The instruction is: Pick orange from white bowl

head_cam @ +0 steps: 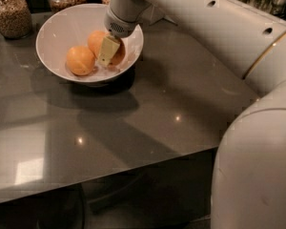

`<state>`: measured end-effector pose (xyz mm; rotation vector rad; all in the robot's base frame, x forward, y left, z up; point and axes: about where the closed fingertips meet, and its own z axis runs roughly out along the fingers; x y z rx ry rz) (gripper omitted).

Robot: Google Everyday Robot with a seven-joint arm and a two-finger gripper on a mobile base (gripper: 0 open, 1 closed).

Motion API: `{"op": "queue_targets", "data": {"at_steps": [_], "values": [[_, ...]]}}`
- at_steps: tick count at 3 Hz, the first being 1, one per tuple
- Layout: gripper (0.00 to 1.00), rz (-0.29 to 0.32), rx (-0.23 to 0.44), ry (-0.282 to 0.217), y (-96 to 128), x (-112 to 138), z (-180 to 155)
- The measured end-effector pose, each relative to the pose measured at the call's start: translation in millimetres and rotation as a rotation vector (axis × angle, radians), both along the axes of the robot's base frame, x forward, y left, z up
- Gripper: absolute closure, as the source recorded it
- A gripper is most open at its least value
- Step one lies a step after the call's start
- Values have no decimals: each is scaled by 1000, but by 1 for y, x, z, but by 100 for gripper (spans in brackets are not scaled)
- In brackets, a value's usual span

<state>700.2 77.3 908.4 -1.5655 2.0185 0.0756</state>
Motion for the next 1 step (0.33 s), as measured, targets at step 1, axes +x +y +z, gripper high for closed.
{"op": "queue_targets", "data": {"at_steps": [1], "values": [[100, 59, -2, -48, 2, -5, 34]]}}
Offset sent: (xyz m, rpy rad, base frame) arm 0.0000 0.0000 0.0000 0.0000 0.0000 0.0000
